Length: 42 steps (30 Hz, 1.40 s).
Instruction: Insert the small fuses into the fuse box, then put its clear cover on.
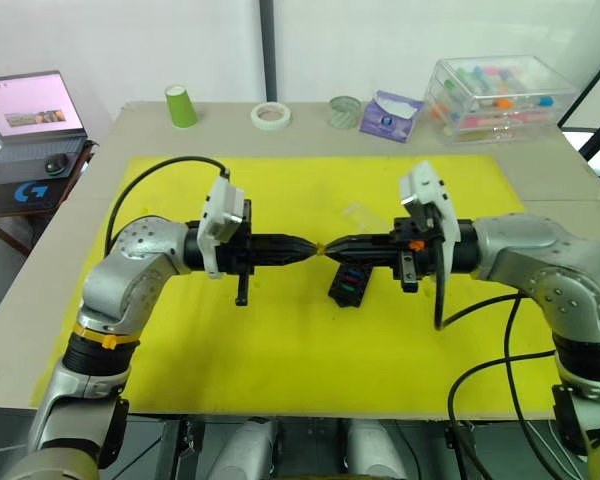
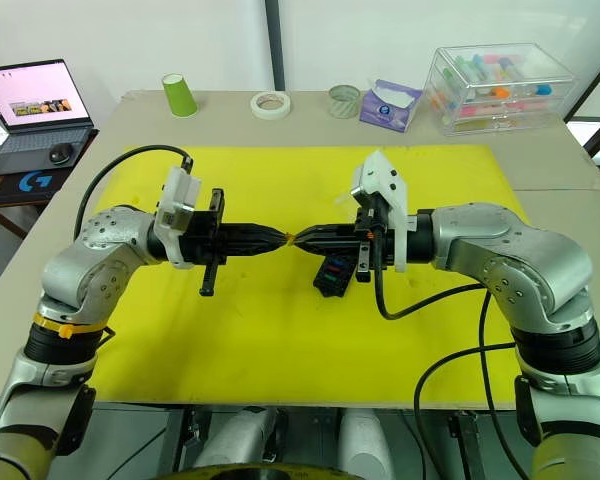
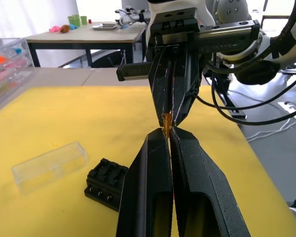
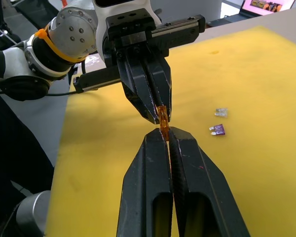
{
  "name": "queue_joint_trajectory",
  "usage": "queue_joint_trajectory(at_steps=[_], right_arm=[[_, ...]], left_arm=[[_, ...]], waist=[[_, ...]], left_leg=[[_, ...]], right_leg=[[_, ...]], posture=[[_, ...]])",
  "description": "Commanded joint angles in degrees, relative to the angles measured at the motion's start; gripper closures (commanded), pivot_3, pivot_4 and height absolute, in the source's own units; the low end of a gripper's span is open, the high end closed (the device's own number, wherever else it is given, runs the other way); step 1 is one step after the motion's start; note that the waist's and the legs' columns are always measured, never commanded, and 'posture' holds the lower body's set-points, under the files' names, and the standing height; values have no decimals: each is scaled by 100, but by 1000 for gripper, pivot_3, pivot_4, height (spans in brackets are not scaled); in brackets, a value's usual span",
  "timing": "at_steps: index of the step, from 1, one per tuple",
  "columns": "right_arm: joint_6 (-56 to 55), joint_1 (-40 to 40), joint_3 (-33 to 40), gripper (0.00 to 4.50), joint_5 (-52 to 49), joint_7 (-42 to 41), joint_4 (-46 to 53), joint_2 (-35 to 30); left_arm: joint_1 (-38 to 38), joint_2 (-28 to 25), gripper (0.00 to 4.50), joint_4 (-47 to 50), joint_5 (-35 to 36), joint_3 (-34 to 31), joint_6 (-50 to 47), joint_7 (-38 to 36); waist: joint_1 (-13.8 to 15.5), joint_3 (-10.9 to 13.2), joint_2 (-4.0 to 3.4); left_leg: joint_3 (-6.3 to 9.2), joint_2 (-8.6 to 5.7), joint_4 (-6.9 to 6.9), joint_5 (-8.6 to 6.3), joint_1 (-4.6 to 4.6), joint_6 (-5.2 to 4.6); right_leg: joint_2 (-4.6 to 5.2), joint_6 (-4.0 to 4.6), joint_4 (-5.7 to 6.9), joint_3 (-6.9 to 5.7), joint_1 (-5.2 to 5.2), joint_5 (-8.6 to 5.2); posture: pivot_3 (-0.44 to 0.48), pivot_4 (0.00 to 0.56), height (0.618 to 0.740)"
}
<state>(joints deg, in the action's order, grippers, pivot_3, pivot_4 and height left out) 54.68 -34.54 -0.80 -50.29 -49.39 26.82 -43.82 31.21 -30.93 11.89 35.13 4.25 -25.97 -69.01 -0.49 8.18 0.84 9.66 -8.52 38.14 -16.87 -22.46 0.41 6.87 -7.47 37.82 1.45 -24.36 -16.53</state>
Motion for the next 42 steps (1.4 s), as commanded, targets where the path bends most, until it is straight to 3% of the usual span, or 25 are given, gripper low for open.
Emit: queue_joint_trajectory(at_steps=[1,10,13,20,23,24,32,42], right_arm=[[-87,-108,84,4471,0,-10,83,8],[-109,-154,104,4471,95,-130,23,-93],[-3,-233,101,4500,125,-178,47,-264],[206,-224,198,4500,162,-103,240,-726],[444,-245,-42,4500,578,5,404,-1325],[478,-247,-100,4500,681,51,439,-1445],[949,-444,-594,4500,1300,731,679,-1435],[1013,-333,-1067,4500,1813,990,724,-1228]], left_arm=[[25,-13,4500,154,35,11,50,-35],[2,-87,4500,109,-15,20,66,-107],[-48,-145,3775,143,-57,39,72,-109],[-271,-238,1280,195,-122,-11,186,-89],[-330,-276,197,121,-386,110,436,-94],[-339,-270,42,111,-428,134,474,-81],[-393,58,42,114,-790,517,596,219],[-337,896,42,-353,-1492,942,667,1223]], waist=[[1,0,0],[1,0,0],[1,0,0],[11,0,0],[29,1,-2],[32,1,-1],[105,3,-3],[125,4,-1]], left_leg=[[0,0,0,0,0,0],[0,0,0,0,0,0],[0,0,0,0,0,0],[0,1,-1,0,0,0],[0,0,-1,0,-1,-1],[-1,0,-1,-1,-1,-1],[-4,1,-1,-1,-3,-1],[-3,0,2,-1,-4,-1]], right_leg=[[0,0,0,0,0,0],[0,0,0,0,0,0],[0,0,0,0,0,0],[0,0,-1,0,-1,0],[1,0,-4,0,0,0],[1,0,-4,0,0,0],[1,0,-5,1,-2,0],[1,-1,-5,0,0,1]], posture=[[0,150,740],[0,150,740],[0,150,740],[0,150,740],[0,150,740],[0,150,740],[0,150,740],[0,150,740]])
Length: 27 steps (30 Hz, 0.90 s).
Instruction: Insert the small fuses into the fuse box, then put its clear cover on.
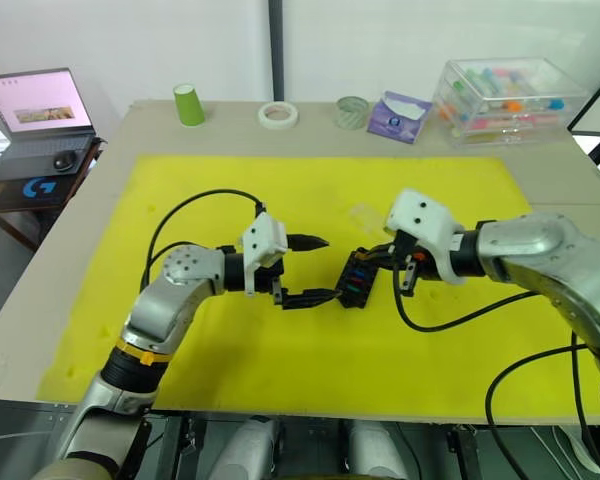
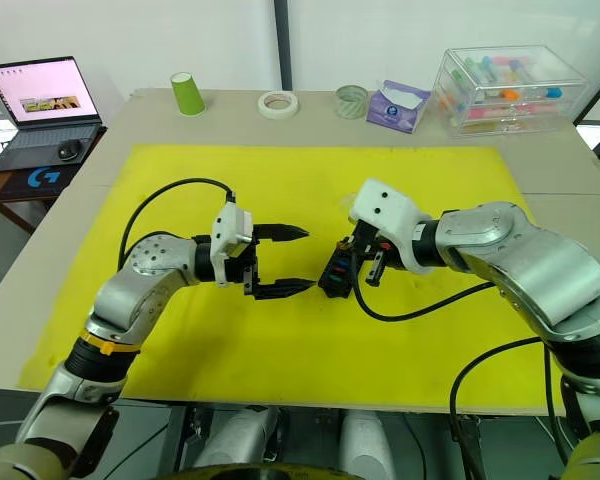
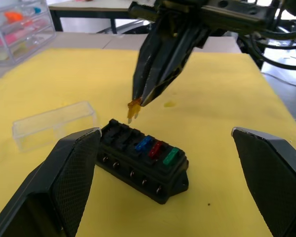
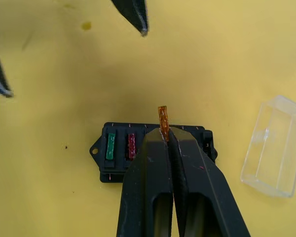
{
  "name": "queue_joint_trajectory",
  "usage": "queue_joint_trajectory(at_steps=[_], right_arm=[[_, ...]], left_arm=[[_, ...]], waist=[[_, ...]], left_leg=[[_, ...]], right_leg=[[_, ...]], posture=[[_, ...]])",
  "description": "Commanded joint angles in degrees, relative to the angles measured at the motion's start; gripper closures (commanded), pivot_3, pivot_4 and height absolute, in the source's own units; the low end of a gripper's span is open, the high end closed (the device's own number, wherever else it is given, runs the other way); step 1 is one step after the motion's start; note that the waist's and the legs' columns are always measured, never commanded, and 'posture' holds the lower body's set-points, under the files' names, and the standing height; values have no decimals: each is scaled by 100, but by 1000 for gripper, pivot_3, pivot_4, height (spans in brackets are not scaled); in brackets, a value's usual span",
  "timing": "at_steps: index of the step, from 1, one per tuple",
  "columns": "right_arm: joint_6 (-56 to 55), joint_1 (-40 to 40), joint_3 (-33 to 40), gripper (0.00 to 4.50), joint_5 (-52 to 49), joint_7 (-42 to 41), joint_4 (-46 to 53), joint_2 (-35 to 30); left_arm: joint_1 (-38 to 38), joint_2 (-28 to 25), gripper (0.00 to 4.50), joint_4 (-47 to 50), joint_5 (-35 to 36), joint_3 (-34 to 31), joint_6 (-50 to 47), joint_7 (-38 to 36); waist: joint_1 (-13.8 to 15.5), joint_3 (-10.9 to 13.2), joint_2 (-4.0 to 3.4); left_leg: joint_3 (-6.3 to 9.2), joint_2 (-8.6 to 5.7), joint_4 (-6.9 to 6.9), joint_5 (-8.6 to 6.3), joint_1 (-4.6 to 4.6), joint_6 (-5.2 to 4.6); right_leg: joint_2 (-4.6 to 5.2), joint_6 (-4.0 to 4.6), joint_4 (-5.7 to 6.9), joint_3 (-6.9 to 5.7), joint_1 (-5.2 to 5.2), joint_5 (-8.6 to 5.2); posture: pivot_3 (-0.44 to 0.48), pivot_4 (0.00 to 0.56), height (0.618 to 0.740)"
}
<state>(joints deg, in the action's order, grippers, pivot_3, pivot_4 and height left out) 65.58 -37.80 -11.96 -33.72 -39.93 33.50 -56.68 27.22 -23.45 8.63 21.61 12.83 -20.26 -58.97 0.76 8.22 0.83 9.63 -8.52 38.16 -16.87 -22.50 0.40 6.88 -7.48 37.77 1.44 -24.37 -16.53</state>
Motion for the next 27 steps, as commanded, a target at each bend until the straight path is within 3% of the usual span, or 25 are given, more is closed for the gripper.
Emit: queue_joint_trajectory(at_steps=[1,27], right_arm=[[-95,10,39,4500,193,43,34,70],[-702,191,-370,4500,1021,-385,-377,218]], left_arm=[[48,196,42,-73,-212,136,133,257],[65,468,42,-197,-365,261,11,557]], waist=[[0,0,0],[-2,0,0]], left_leg=[[0,0,0,0,0,0],[0,-1,1,0,0,0]], right_leg=[[0,0,0,0,0,0],[-1,0,0,0,0,0]], posture=[[0,150,740],[0,150,740]])
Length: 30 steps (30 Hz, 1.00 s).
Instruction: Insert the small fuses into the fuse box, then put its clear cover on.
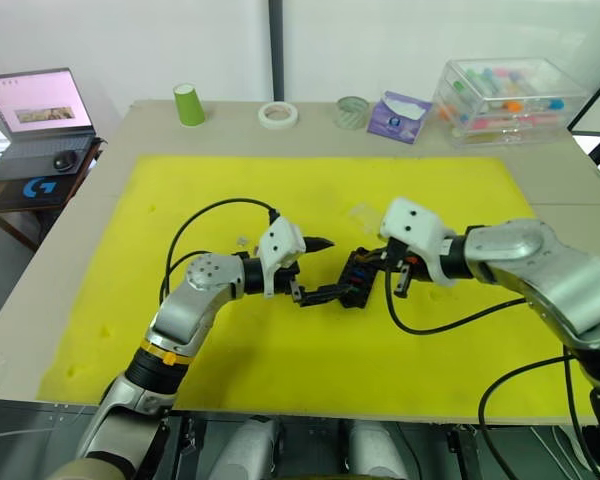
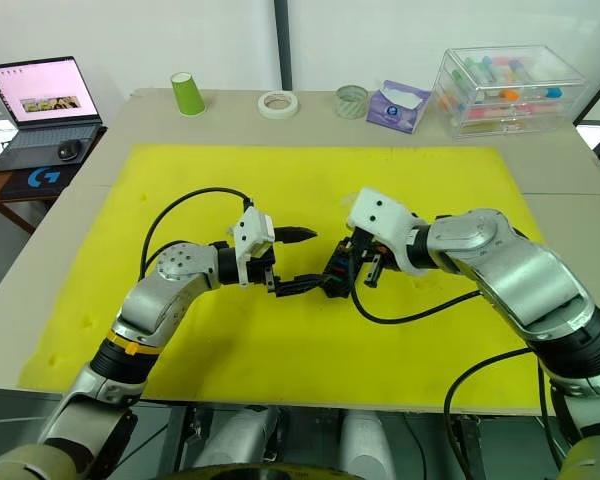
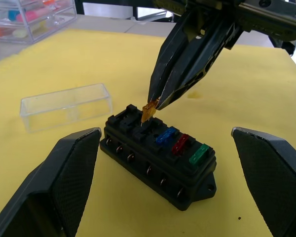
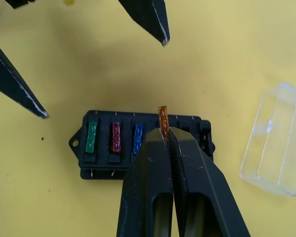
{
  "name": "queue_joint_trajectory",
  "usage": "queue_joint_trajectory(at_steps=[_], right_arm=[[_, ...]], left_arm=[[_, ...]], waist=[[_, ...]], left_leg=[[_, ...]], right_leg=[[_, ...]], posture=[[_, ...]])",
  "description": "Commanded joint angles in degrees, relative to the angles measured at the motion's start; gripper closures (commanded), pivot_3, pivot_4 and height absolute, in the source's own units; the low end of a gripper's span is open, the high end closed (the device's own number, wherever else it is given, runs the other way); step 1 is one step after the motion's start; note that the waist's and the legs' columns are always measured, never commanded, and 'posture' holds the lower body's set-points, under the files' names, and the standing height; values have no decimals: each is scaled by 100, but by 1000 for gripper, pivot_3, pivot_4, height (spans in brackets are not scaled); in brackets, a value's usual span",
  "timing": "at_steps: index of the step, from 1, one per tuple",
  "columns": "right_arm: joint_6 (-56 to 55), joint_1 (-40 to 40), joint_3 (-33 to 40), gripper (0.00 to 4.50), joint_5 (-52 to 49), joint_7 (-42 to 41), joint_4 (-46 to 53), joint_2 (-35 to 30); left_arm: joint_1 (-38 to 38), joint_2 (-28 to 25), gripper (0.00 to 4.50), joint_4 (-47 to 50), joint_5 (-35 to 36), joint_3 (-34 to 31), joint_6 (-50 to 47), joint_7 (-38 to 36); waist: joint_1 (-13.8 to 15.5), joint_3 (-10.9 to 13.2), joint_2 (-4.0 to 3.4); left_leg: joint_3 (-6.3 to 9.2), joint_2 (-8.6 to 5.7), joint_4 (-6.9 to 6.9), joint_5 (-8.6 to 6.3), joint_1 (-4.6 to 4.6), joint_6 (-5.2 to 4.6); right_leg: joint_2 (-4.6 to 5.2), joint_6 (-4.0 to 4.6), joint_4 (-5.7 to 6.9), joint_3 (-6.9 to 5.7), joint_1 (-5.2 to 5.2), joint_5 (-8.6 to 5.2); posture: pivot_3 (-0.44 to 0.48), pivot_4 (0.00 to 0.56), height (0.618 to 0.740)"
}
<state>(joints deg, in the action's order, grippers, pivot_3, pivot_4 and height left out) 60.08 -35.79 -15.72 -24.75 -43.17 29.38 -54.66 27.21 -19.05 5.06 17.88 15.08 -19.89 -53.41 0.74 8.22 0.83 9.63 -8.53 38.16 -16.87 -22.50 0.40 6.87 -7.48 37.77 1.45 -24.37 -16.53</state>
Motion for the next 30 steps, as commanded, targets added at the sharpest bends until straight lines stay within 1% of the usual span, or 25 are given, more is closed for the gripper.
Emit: queue_joint_trajectory(at_steps=[1,30], right_arm=[[-159,-1,9,4500,143,-70,23,24],[-180,115,-13,4500,496,-189,-144,186]], left_arm=[[71,35,42,158,11,32,-31,4],[45,15,42,133,-61,-16,-19,20]], waist=[[-1,0,0],[-1,0,0]], left_leg=[[0,0,0,0,0,0],[0,0,0,0,0,0]], right_leg=[[0,0,0,0,0,0],[0,0,0,0,0,0]], posture=[[0,150,740],[0,150,740]])
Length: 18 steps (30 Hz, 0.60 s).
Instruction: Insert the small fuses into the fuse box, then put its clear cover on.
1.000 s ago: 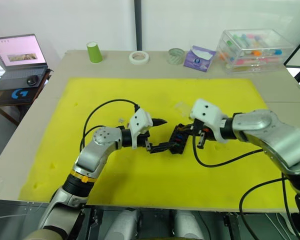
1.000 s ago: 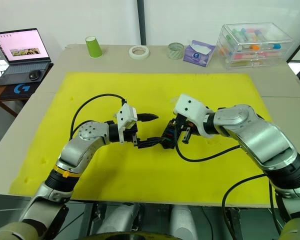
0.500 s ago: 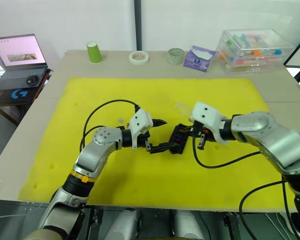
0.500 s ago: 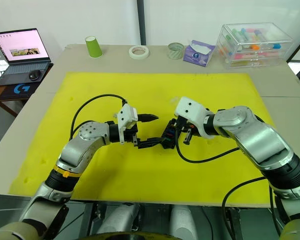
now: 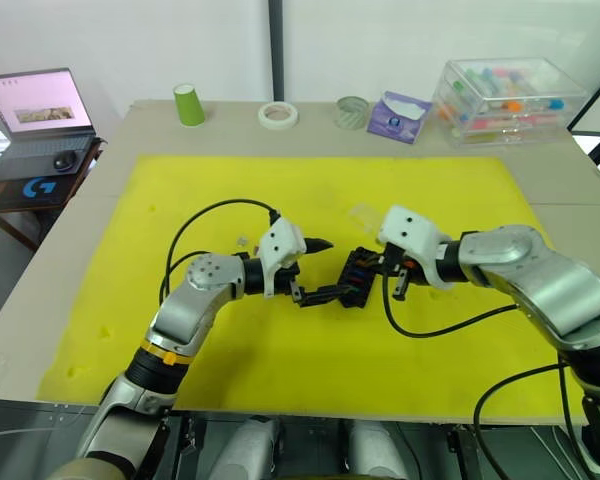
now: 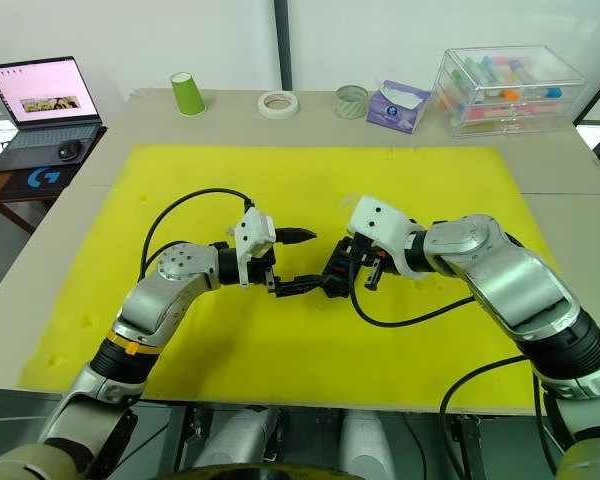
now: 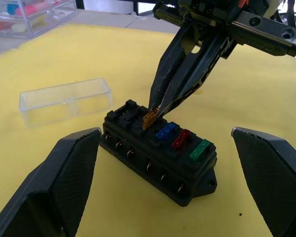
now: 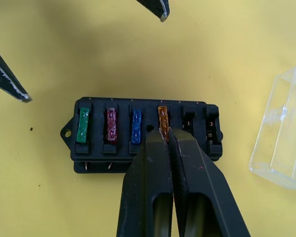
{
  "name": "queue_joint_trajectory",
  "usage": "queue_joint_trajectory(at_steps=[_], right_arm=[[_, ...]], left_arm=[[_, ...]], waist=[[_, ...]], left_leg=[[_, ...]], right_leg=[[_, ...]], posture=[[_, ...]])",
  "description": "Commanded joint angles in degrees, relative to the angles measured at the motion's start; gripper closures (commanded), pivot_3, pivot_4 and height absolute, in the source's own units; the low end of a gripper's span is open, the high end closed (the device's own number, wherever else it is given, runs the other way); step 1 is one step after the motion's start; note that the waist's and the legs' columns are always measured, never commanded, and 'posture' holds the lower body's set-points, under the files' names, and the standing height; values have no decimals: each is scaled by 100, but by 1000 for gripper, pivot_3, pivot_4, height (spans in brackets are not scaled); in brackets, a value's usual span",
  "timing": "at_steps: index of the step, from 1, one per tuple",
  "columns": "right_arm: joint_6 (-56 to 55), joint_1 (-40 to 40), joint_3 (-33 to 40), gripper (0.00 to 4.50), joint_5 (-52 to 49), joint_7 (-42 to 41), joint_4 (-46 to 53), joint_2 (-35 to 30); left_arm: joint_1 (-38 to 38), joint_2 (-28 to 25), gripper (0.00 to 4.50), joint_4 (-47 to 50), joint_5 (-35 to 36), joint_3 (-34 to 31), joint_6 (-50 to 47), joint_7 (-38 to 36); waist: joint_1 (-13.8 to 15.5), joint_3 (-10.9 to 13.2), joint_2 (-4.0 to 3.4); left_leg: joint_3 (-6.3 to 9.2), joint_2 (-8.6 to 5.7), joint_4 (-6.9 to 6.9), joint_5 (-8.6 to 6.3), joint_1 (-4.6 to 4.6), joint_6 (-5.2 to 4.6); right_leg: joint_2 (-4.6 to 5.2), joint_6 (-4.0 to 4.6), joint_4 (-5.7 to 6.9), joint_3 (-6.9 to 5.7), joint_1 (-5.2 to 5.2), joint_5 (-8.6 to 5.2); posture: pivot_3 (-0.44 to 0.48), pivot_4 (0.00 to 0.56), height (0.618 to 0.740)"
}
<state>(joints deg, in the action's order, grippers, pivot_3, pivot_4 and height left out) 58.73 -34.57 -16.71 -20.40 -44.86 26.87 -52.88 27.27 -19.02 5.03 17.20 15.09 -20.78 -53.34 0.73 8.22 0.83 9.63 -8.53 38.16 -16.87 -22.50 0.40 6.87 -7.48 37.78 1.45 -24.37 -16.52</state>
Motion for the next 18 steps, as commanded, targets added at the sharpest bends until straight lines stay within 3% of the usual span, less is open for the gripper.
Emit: queue_joint_trajectory(at_steps=[1,18], right_arm=[[-30,-6,95,4500,63,-6,104,25],[-79,-27,-18,4500,174,-32,-70,154]], left_arm=[[35,10,42,142,9,-18,62,12],[20,16,42,180,-1,-18,19,29]], waist=[[-1,0,0],[-1,0,0]], left_leg=[[0,0,0,0,0,0],[0,0,0,0,0,0]], right_leg=[[0,0,0,0,0,0],[0,0,0,0,0,0]], posture=[[0,150,740],[0,150,740]])
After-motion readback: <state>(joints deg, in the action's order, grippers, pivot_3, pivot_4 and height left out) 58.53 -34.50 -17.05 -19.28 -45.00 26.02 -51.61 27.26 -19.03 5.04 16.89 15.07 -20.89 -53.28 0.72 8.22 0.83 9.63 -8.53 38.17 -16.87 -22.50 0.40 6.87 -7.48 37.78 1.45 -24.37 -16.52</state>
